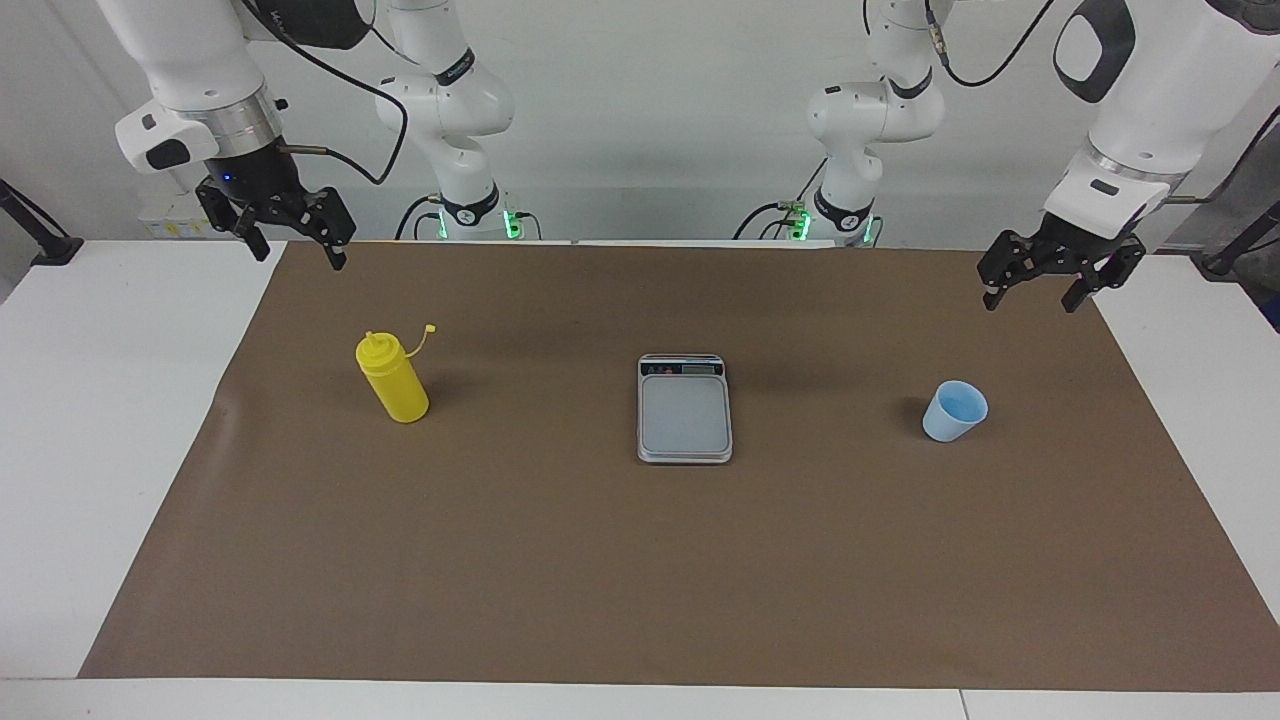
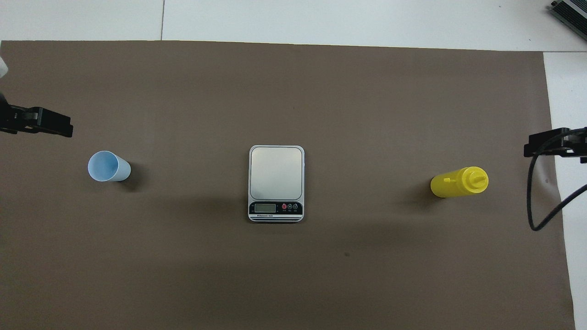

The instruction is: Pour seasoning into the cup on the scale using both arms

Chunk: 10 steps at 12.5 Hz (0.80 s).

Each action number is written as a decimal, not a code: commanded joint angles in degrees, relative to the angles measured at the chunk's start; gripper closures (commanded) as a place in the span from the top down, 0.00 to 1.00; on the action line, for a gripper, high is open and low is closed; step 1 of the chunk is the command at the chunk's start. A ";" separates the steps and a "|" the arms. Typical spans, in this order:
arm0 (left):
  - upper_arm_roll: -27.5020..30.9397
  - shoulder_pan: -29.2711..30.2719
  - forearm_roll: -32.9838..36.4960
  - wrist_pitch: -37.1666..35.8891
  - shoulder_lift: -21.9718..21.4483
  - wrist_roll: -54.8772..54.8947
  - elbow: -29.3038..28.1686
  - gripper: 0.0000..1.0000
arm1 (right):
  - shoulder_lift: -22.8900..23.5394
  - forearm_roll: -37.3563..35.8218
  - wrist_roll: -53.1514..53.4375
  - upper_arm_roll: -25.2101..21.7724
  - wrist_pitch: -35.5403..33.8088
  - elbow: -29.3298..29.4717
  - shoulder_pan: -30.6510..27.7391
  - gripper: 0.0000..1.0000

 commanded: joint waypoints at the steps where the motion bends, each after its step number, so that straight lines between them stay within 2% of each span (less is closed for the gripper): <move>1: 0.17 -0.73 0.80 0.23 -0.75 0.19 -0.24 1.00 | -1.09 1.19 0.65 0.19 -0.34 -1.07 -0.61 1.00; 8: 0.08 -0.39 0.53 1.28 -1.10 0.45 -1.72 1.00 | -1.09 1.19 -0.49 -0.07 -0.34 -1.07 -0.61 1.00; 10: 0.00 -0.64 0.44 6.09 -2.68 0.19 -7.76 1.00 | -1.09 1.19 -0.49 0.10 -0.34 -1.07 -0.44 1.00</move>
